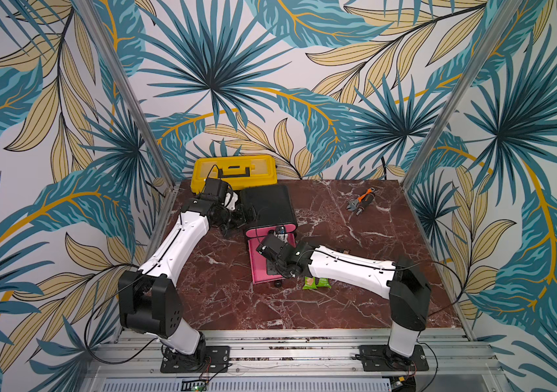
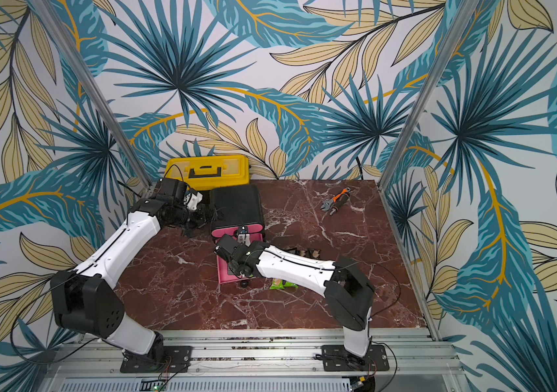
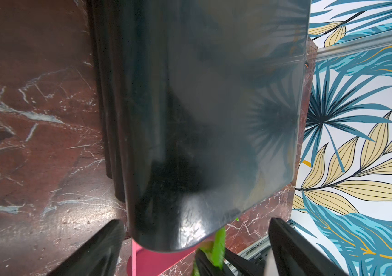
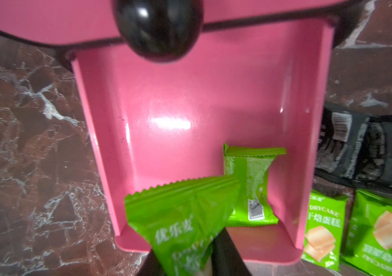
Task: Take the cookies out of the drawer
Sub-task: Pick up the cookie from the drawer.
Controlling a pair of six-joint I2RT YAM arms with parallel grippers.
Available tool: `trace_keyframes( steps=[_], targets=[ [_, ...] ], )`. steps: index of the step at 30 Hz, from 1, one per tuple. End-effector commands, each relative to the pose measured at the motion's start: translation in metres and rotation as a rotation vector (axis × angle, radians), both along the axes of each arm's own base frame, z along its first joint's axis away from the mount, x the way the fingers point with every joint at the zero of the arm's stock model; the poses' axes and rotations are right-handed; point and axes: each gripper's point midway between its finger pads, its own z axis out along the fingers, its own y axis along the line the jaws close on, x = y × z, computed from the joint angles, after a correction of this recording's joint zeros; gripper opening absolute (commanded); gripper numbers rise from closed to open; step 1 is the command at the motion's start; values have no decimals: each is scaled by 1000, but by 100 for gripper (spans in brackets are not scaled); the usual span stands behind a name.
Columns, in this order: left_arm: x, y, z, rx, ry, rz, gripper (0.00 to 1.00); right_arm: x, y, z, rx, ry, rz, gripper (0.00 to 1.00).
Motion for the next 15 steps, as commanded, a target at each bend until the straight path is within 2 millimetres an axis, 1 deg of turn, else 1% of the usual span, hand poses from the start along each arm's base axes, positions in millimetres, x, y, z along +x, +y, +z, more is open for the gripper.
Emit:
trace_keyframes(
  steps=[1, 4, 6, 9, 11, 15],
  targets=[
    [3, 0, 35, -6, -92, 3, 100, -14, -30, 8, -71, 6, 11, 27],
    [2, -1, 41, -13, -100, 1, 100, -23, -49, 23, -64, -14, 1, 26],
    [2, -1, 45, -15, -109, 3, 100, -29, -62, 29, -61, -20, -9, 27],
    [2, 0, 53, -18, -124, 6, 100, -41, -83, 30, -72, -15, -21, 26],
    [1, -1, 60, -21, -132, 2, 100, -48, -102, 30, -100, -19, -37, 26],
    [-2, -2, 72, -14, -147, -10, 100, -56, -136, 32, -127, -37, -93, 26]
  ],
)
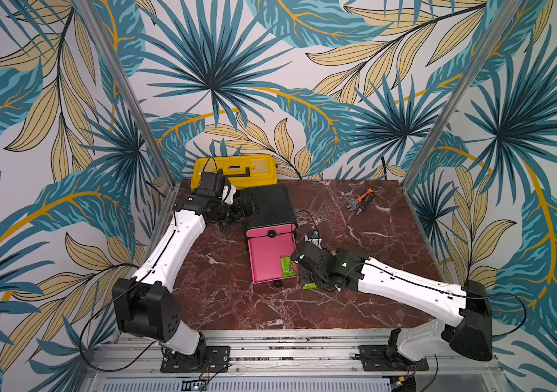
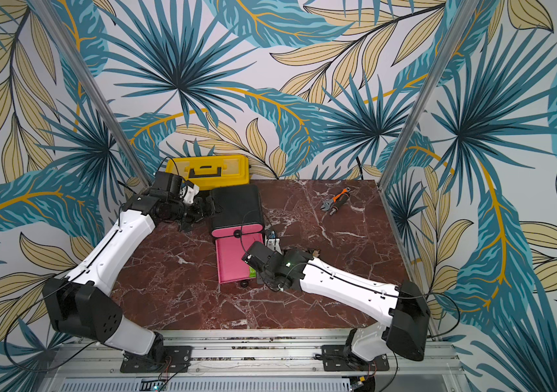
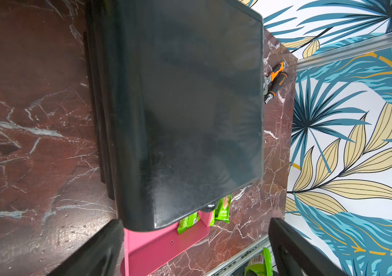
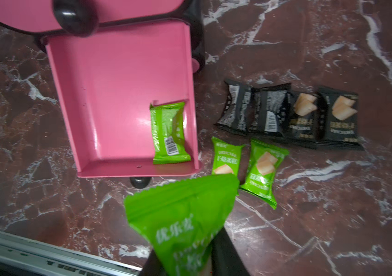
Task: Take the cookies out of the drawer
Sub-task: Pick up the cookie from the drawer, then place the cookie at the center of the board.
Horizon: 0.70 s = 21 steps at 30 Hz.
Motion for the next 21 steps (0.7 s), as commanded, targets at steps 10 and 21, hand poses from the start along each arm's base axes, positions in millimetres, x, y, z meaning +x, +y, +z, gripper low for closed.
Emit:
trace_keyframes(
  steps=[10, 21],
  targets=[
    [-28, -35, 40, -15, -93, -84, 100, 10, -112, -18, -112, 61, -204, 26],
    [-15, -39, 54, -23, -143, -69, 100, 36, -120, -95, -240, 273, -114, 26]
  ],
)
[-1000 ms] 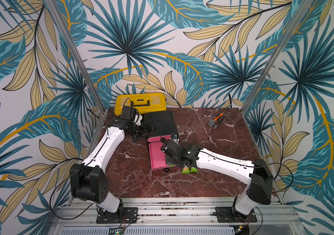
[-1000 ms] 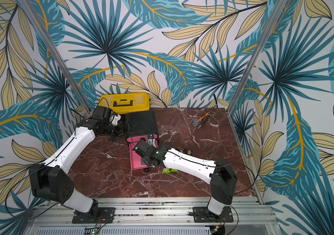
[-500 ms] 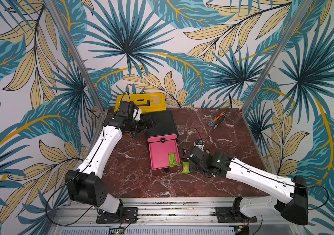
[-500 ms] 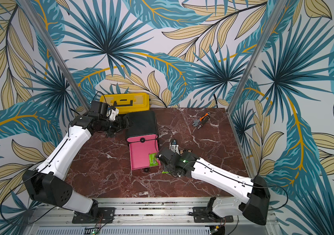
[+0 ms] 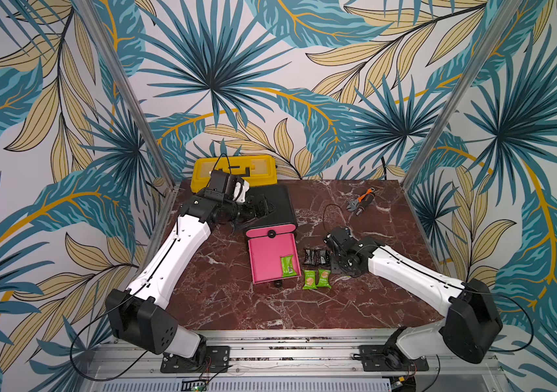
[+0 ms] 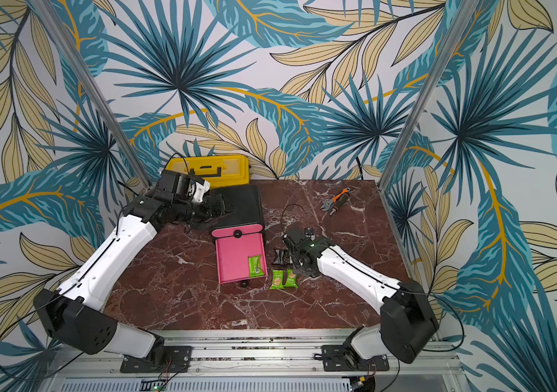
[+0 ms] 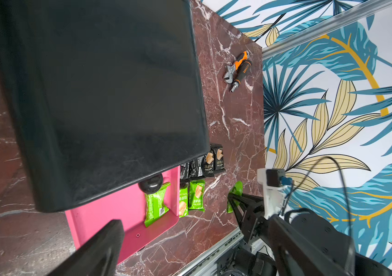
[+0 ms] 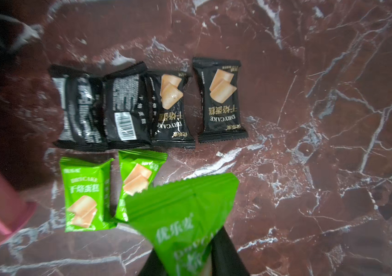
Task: Take the cookies out of the drawer
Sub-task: Place the cookie at the center of the board.
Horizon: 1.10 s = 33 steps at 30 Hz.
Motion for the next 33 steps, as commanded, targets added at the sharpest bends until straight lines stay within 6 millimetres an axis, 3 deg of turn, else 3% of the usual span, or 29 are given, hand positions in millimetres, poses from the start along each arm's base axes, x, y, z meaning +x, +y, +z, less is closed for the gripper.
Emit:
trace_keyframes(
  steps=[1, 6, 20, 27, 33],
  targets=[
    [9, 8, 20, 42, -81, 10, 100, -2, 4, -23, -8, 66, 64, 26],
    [14, 12, 17, 42, -73, 32, 100, -6, 6, -45, -11, 110, 60, 27],
    [22, 8, 11, 17, -55, 42, 100, -10, 10, -68, -16, 173, 81, 32],
    [22, 9, 10, 28, -52, 33, 100, -10, 12, -61, 7, 155, 82, 47],
    [32, 25, 17, -92, -23, 91, 100, -5, 21, -36, 90, 87, 53, 59]
  ],
)
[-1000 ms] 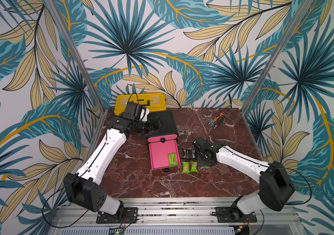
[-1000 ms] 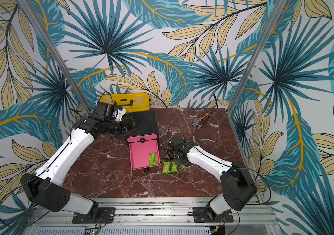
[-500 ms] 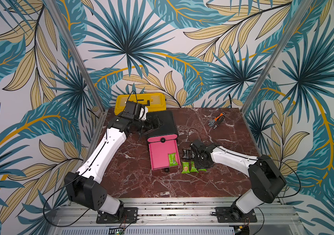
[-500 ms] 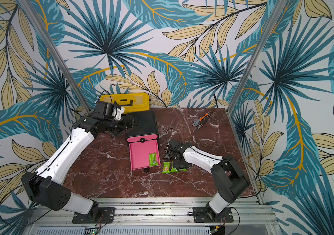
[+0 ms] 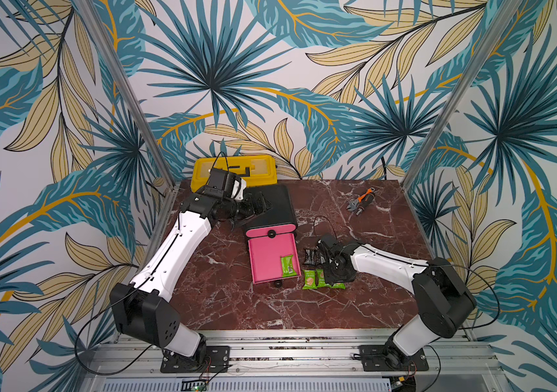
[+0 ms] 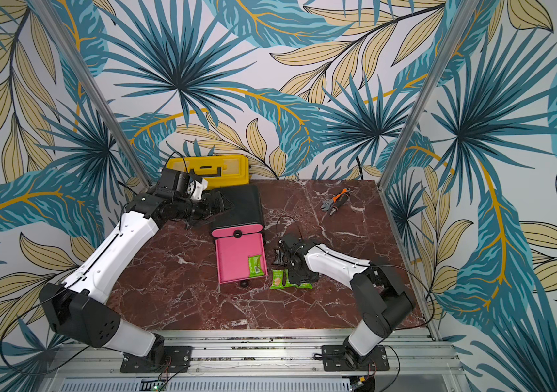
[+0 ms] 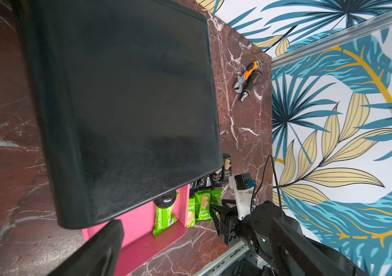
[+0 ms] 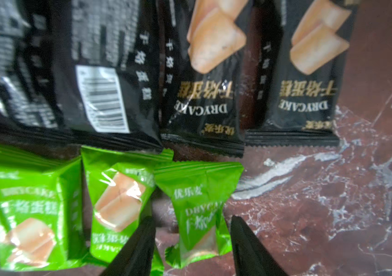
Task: Take the cookies out of the drawer
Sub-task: Place the cookie at the center of the board, then pick up the cookie from the drawer.
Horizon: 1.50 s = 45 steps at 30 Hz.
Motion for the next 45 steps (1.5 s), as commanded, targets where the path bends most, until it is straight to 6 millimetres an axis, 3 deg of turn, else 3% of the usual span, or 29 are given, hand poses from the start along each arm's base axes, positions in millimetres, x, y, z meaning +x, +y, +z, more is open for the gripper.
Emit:
trace_keyframes(
  steps=[1, 6, 9, 12, 16, 22, 25, 31, 38, 45],
  targets=[
    [15, 12, 23, -94, -44, 46, 100, 3, 5, 23, 67, -61, -41, 60],
    [17, 19, 21, -38, -61, 35, 100, 7, 17, 68, 200, -198, -118, 63],
    [15, 21, 5, 8, -16, 18, 100, 8, 35, 98, 275, -279, -136, 63],
    [13, 26, -10, 44, 7, 14, 100, 7, 64, 117, 342, -339, -110, 63],
    [12, 29, -24, 57, 37, 17, 100, 3, 106, 124, 379, -363, -67, 64],
    [7, 32, -34, 74, 73, 9, 100, 9, 161, 109, 399, -318, -12, 66],
    [1, 33, -39, 73, 98, -2, 100, 14, 172, 95, 375, -290, 3, 67],
    [-2, 28, -52, 53, 139, -24, 100, 21, 173, 74, 289, -271, 22, 67],
    [-2, 26, -53, 54, 153, -50, 100, 27, 183, 49, 235, -237, 42, 67],
    [-3, 24, -55, 47, 173, -54, 100, 41, 181, 40, 154, -270, 23, 67]
  ],
)
